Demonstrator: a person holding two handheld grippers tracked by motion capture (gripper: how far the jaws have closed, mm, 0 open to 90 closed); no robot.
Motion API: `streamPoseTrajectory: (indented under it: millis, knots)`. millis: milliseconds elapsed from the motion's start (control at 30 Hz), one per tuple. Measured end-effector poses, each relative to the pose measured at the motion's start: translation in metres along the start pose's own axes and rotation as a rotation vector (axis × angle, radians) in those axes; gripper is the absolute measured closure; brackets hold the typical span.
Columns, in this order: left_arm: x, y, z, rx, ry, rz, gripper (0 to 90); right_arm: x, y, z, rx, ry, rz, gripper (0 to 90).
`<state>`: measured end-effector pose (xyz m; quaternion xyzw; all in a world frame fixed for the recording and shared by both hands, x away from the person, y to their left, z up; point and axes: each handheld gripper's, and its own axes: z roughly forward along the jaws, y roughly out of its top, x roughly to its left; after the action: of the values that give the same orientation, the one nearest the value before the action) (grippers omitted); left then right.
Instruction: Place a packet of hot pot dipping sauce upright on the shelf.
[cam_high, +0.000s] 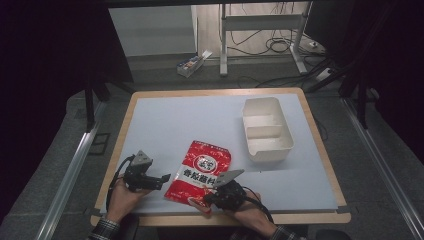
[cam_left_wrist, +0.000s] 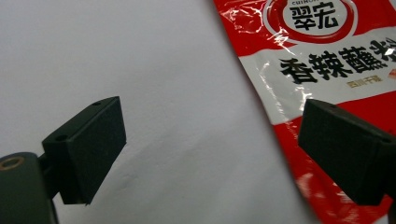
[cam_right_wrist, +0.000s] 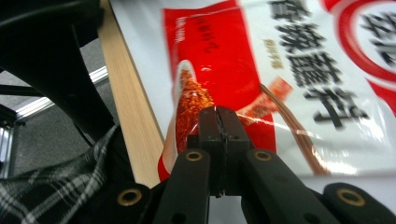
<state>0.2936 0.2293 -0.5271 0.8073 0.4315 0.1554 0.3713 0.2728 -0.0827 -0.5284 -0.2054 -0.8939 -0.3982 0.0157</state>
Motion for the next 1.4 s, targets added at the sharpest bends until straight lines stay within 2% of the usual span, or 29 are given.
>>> streamPoseTrajectory:
  millis: [100, 200, 333, 367, 467, 600, 633, 667, 700, 733, 867, 1000, 1200, 1300, 1400]
  knots:
    - [-0.001, 0.001, 0.000, 0.001, -0.004, 0.006, 10.8, 0.007, 0.010, 0.014, -0.003, 0.023, -0.025, 89.4]
    - [0.000, -0.001, -0.001, 0.001, 0.001, 0.008, 12.1, 0.009, 0.011, 0.016, 0.000, 0.019, -0.044, 89.3]
    - [0.002, -0.003, -0.004, -0.005, 0.001, 0.002, 14.4, 0.006, 0.008, 0.008, 0.001, 0.007, -0.051, 89.0]
    - [0.003, -0.003, -0.005, -0.004, 0.002, 0.003, 14.6, 0.004, 0.008, 0.005, -0.002, -0.007, -0.050, 87.3]
    - [0.003, -0.004, -0.005, 0.001, 0.006, 0.013, 14.7, -0.004, 0.004, -0.008, -0.002, -0.097, -0.075, 79.3]
    - [0.002, -0.005, -0.004, 0.009, 0.012, 0.030, 14.6, -0.024, -0.003, -0.029, -0.017, -0.180, 0.004, 64.5]
    - [0.002, -0.005, -0.004, 0.010, 0.012, 0.034, 14.5, -0.035, -0.007, -0.036, -0.008, -0.244, 0.012, 55.5]
    - [0.002, -0.005, -0.004, 0.010, 0.013, 0.036, 14.5, -0.035, -0.007, -0.036, -0.008, -0.244, 0.012, 55.5]
    - [0.002, -0.005, -0.004, 0.010, 0.013, 0.038, 14.3, -0.044, -0.009, -0.041, -0.012, -0.270, 0.041, 47.7]
    - [0.002, -0.005, -0.004, 0.009, 0.013, 0.039, 14.3, -0.044, -0.009, -0.041, -0.012, -0.270, 0.041, 47.7]
    - [0.002, -0.005, -0.004, 0.012, 0.014, 0.042, 14.1, -0.056, -0.011, -0.039, 0.016, -0.313, 0.057, 31.3]
    - [0.002, -0.006, -0.004, 0.016, 0.016, 0.048, 14.0, -0.063, -0.012, -0.033, 0.016, -0.318, 0.072, 20.0]
    - [0.001, -0.006, -0.003, 0.019, 0.020, 0.054, 13.9, -0.070, -0.006, -0.020, 0.016, -0.328, 0.093, 12.9]
    - [0.001, -0.006, -0.003, 0.018, 0.021, 0.052, 13.9, -0.070, -0.003, -0.016, 0.004, -0.304, 0.109, 11.7]
    - [0.001, -0.006, -0.003, 0.019, 0.022, 0.054, 13.9, -0.071, 0.002, -0.014, -0.014, -0.257, 0.135, 10.6]
